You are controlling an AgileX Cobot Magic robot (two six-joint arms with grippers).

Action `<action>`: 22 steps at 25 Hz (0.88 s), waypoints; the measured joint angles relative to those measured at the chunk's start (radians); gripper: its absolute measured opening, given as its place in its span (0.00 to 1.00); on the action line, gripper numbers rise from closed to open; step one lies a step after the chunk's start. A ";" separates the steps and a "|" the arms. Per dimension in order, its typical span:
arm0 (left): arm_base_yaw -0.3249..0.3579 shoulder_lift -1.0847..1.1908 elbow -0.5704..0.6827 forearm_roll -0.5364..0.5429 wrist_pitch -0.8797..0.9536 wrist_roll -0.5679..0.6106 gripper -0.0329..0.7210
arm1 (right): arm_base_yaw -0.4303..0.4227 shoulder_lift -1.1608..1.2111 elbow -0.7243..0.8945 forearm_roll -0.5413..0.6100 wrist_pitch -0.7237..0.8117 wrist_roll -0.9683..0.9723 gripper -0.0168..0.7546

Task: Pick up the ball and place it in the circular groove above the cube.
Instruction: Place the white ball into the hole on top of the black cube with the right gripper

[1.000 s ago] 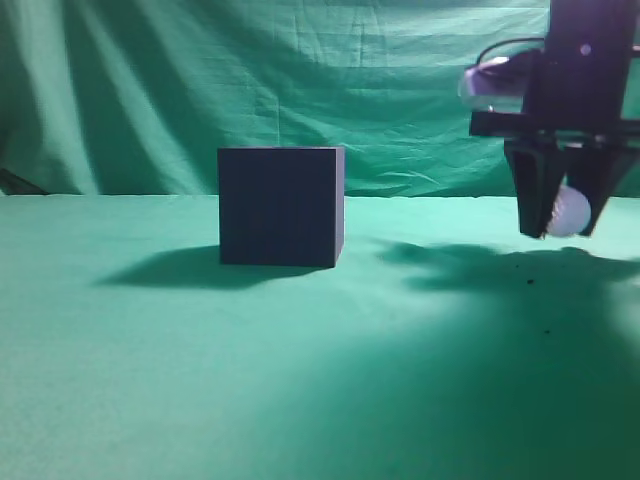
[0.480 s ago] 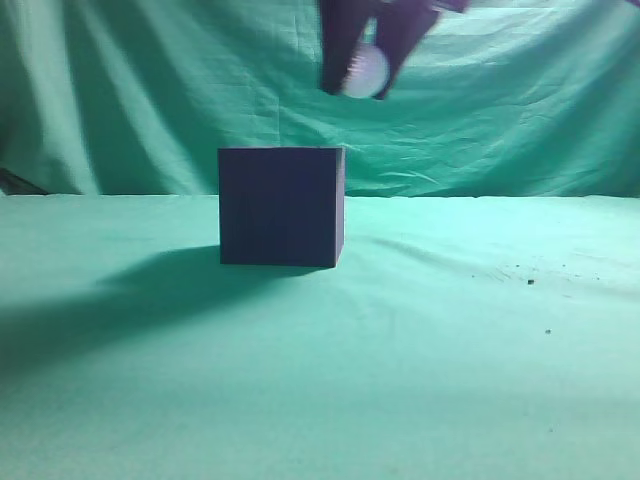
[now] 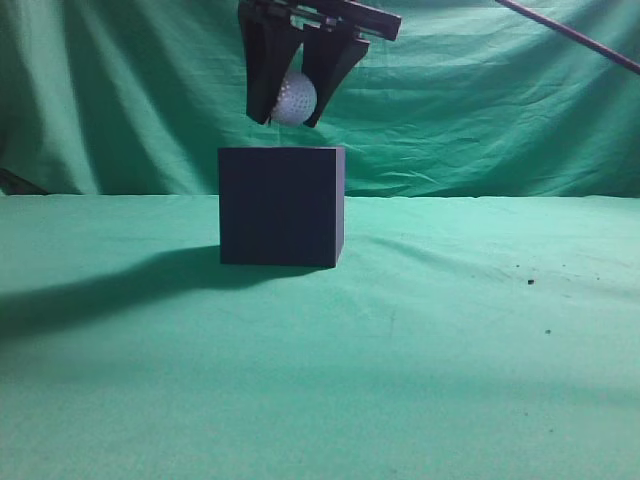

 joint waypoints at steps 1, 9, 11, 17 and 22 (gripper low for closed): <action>0.000 0.000 0.000 0.000 0.000 0.000 0.04 | 0.000 0.005 0.000 0.000 -0.003 -0.002 0.43; 0.000 0.000 0.000 0.000 0.000 0.000 0.04 | 0.000 0.039 -0.005 -0.002 -0.015 -0.014 0.57; 0.000 0.000 0.000 0.000 0.000 0.000 0.04 | 0.000 0.039 -0.010 -0.002 -0.017 -0.018 0.70; 0.000 0.000 0.000 0.000 0.000 0.000 0.04 | 0.000 0.049 -0.093 -0.002 0.056 -0.020 0.81; 0.000 0.000 0.000 0.000 0.000 0.000 0.04 | 0.000 0.049 -0.259 -0.008 0.231 -0.005 0.36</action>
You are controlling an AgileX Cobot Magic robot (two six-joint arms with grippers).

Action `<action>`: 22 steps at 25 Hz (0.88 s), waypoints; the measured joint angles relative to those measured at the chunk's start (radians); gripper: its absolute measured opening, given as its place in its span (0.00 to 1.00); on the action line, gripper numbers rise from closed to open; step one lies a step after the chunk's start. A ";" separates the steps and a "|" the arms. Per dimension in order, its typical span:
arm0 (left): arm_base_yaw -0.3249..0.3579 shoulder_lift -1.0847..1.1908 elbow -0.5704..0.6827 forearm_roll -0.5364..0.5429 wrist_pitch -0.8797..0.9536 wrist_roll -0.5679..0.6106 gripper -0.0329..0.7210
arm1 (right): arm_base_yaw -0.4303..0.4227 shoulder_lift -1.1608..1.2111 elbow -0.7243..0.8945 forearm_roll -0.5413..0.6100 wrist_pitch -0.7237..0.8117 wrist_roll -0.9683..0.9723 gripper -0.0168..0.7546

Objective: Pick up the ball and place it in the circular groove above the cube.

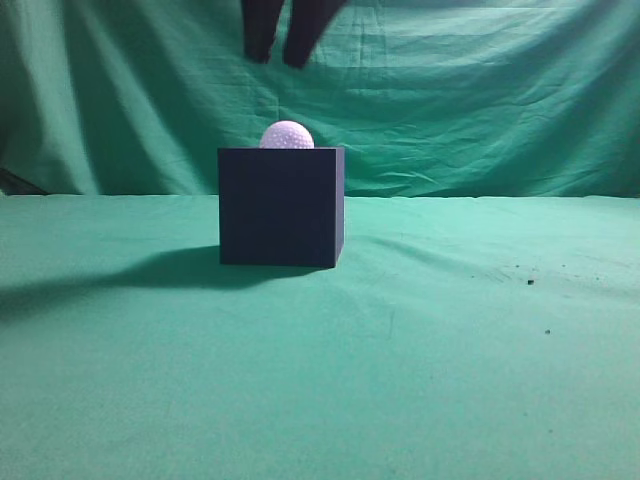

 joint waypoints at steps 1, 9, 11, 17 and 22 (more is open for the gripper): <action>0.000 0.000 0.000 0.000 0.000 0.000 0.04 | 0.002 -0.005 -0.023 -0.002 0.009 0.005 0.22; 0.000 0.000 0.000 0.000 0.000 0.000 0.04 | 0.002 -0.156 -0.014 -0.042 0.031 0.107 0.02; 0.000 0.000 0.000 0.000 0.000 0.000 0.04 | 0.002 -0.229 0.045 -0.057 0.031 0.143 0.02; 0.000 0.000 0.000 0.000 0.000 0.000 0.04 | 0.002 -0.465 0.304 -0.071 0.036 0.174 0.02; 0.000 0.000 0.000 0.000 0.000 0.000 0.04 | 0.002 -0.654 0.507 -0.088 0.036 0.181 0.02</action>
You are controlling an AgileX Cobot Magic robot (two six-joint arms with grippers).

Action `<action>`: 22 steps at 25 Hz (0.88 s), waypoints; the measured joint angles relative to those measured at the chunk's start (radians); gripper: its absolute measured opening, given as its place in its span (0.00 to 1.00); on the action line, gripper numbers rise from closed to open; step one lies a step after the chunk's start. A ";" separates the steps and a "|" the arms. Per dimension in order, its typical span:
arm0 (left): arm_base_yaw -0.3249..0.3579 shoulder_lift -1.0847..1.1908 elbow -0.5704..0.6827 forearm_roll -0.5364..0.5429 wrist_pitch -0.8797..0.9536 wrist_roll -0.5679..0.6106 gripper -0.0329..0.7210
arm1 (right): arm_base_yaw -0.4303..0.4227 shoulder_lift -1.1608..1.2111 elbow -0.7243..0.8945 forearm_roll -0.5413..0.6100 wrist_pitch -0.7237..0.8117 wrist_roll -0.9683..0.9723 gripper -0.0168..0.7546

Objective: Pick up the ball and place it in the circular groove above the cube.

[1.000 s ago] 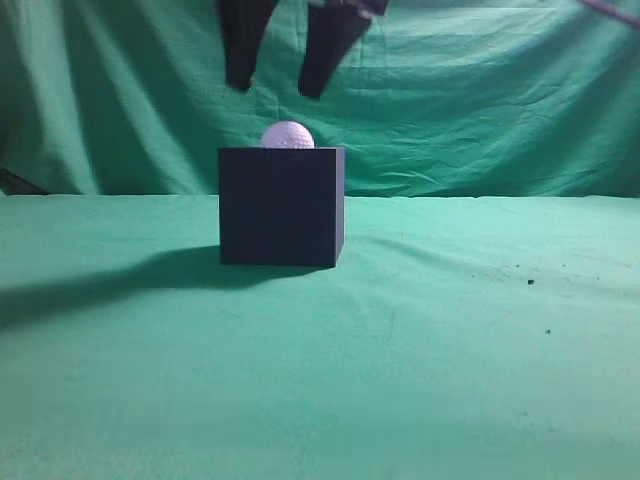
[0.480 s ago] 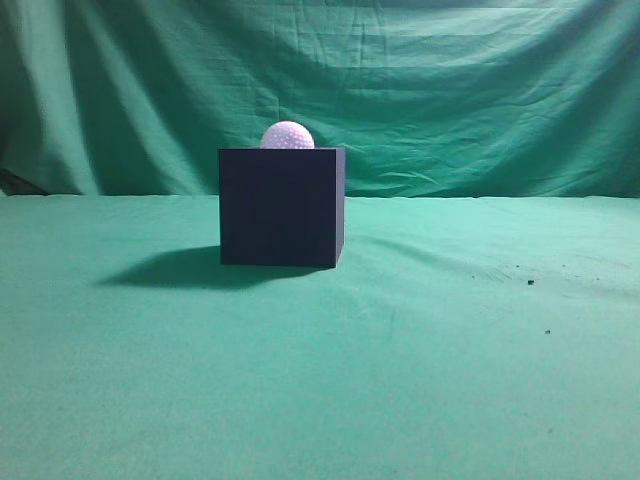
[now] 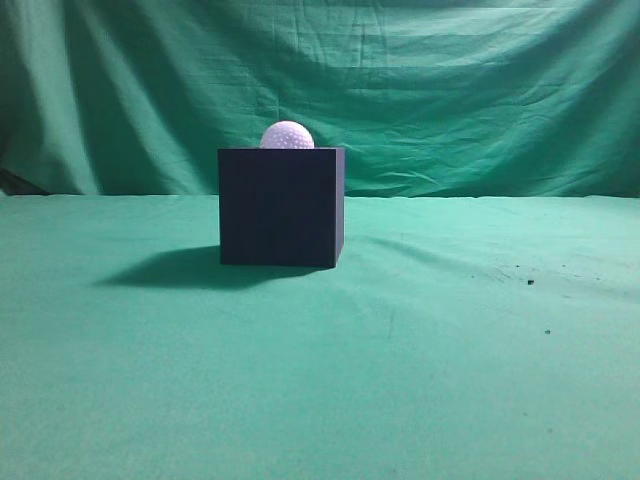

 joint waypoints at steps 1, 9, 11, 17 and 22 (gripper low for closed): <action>0.000 0.000 0.000 0.000 0.000 0.000 0.04 | 0.000 -0.034 0.038 0.000 0.000 0.002 0.02; 0.000 0.000 0.000 0.000 0.000 0.000 0.04 | 0.000 -0.355 0.335 0.000 -0.061 0.004 0.02; 0.000 0.000 0.000 0.000 0.000 0.000 0.04 | 0.000 -0.436 0.412 0.002 -0.097 0.004 0.02; 0.000 0.000 0.000 0.000 0.000 0.000 0.04 | 0.000 -0.664 0.619 0.009 -0.245 0.004 0.02; 0.000 0.000 0.000 0.000 0.000 0.000 0.04 | 0.000 -0.798 0.706 0.061 -0.224 -0.004 0.02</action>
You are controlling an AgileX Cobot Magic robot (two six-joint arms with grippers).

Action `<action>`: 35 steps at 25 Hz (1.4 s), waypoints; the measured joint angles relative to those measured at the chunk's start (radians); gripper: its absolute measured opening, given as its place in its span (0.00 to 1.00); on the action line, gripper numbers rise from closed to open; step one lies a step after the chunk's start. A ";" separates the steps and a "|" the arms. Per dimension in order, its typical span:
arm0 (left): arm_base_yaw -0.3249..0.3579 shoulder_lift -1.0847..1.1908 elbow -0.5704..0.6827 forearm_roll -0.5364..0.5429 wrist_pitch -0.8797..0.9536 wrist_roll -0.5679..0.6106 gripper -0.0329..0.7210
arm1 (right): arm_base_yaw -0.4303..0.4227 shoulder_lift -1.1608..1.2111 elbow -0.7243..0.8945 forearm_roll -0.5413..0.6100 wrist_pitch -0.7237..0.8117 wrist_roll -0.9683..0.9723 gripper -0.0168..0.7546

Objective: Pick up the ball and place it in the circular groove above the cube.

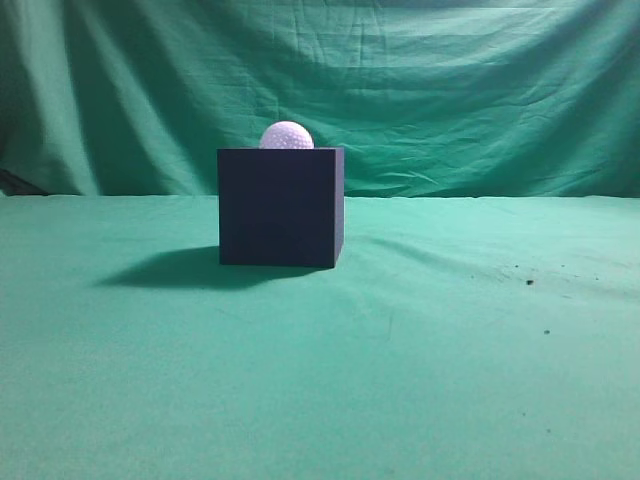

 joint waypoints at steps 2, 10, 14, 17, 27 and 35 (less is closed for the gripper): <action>0.000 0.000 0.000 0.000 0.000 0.000 0.04 | 0.000 -0.019 0.005 0.005 0.025 -0.007 0.02; 0.000 0.000 0.000 0.000 0.000 0.000 0.04 | -0.002 -0.069 0.091 -0.006 -0.177 -0.093 0.02; 0.000 0.000 0.000 0.000 0.000 0.000 0.04 | -0.091 -0.188 0.255 0.008 -0.434 -0.106 0.02; 0.000 0.000 0.000 0.000 0.000 0.000 0.04 | -0.202 -0.300 0.391 0.033 -0.576 -0.105 0.02; 0.000 0.000 0.000 0.000 0.000 0.000 0.04 | -0.490 -0.601 0.709 0.055 -0.680 -0.105 0.02; 0.000 0.000 0.000 0.000 0.000 0.000 0.04 | -0.544 -0.620 0.817 0.055 -0.681 -0.107 0.02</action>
